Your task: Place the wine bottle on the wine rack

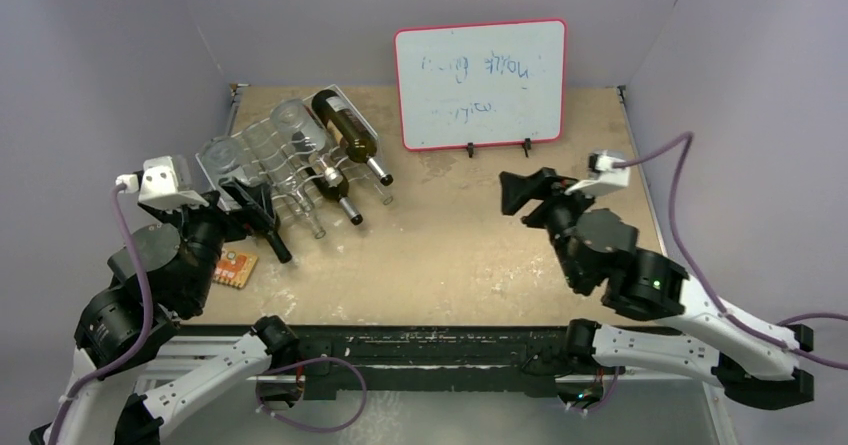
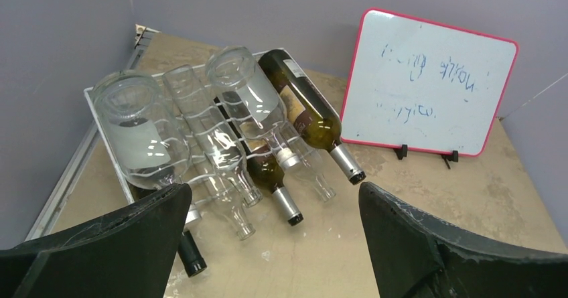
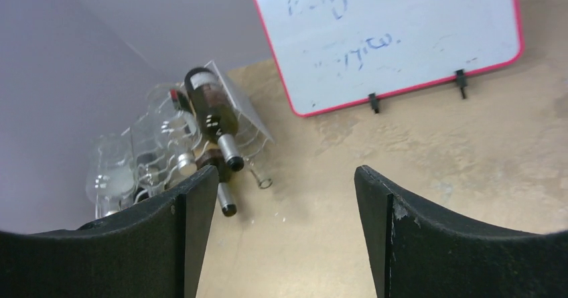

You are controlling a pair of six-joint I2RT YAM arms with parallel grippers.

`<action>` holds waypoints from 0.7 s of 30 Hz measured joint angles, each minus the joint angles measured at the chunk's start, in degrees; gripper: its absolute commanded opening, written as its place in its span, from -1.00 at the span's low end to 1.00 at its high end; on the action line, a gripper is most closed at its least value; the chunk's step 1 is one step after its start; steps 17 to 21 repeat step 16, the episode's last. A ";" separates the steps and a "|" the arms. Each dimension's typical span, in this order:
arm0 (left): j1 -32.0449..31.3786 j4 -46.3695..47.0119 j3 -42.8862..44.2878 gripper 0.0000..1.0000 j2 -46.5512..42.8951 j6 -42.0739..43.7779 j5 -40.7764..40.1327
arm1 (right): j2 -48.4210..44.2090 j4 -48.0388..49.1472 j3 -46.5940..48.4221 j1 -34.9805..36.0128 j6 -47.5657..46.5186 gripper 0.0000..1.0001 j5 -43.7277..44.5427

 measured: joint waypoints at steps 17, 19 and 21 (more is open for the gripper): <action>0.00 0.87 9.99 0.95 0.00 4.35 -3.78 | -6.32 -5.20 6.58 -0.15 -8.41 0.63 6.95; 0.00 0.87 9.99 0.95 0.00 4.35 -3.78 | -6.32 -5.20 6.58 -0.15 -8.41 0.63 6.95; 0.00 0.87 9.99 0.95 0.00 4.35 -3.78 | -6.32 -5.20 6.58 -0.15 -8.41 0.63 6.95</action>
